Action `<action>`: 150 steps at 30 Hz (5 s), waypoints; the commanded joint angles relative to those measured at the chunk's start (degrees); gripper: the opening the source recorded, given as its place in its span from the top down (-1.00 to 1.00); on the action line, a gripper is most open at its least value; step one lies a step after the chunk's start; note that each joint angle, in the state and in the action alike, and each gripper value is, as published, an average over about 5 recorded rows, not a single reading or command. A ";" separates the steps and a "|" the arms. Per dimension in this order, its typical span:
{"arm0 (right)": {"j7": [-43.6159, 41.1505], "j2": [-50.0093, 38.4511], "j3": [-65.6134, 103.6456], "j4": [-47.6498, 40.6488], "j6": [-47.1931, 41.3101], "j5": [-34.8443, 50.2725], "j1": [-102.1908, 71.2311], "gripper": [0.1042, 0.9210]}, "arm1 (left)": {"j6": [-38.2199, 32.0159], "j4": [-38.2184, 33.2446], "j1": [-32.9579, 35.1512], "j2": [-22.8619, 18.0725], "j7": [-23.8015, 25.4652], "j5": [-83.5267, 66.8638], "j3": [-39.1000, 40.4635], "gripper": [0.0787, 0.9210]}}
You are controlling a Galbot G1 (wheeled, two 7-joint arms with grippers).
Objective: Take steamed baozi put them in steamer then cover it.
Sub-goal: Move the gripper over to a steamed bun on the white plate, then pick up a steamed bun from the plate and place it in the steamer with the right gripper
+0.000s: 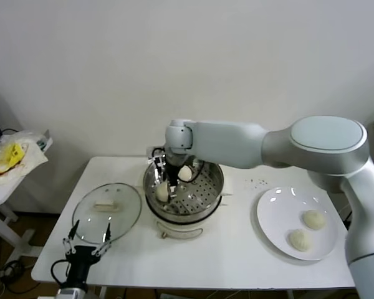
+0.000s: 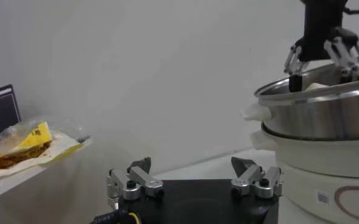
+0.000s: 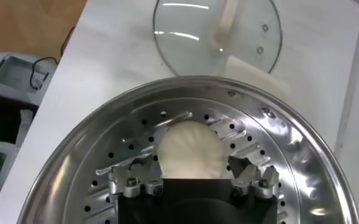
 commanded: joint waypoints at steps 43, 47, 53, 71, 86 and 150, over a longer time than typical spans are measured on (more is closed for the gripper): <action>-9.59 -60.87 24.45 20.19 10.26 -40.98 -33.99 -0.76 | 1.41 0.43 1.50 -3.20 1.31 1.14 -1.33 -0.77; -9.28 -59.07 24.49 18.72 10.26 -41.56 -34.28 -0.76 | 1.50 0.52 1.43 -3.35 1.26 1.27 -1.30 -0.77; -8.62 -56.11 24.46 16.39 10.15 -41.57 -34.33 -0.76 | 1.48 0.71 1.53 -3.45 1.23 1.34 -1.34 -0.77; -8.83 -53.83 24.46 15.14 10.60 -40.76 -33.95 -0.50 | 1.57 1.15 1.19 -3.47 1.01 1.72 -1.25 -0.77; -10.50 -52.72 16.19 16.30 19.15 -42.12 -18.94 -0.39 | 1.52 0.59 1.70 -3.05 0.61 1.83 -0.85 -0.77; -14.67 -1.34 2.01 14.94 55.79 -49.91 0.02 -0.75 | 2.78 -1.41 5.86 -2.72 0.91 -1.72 -1.12 -0.77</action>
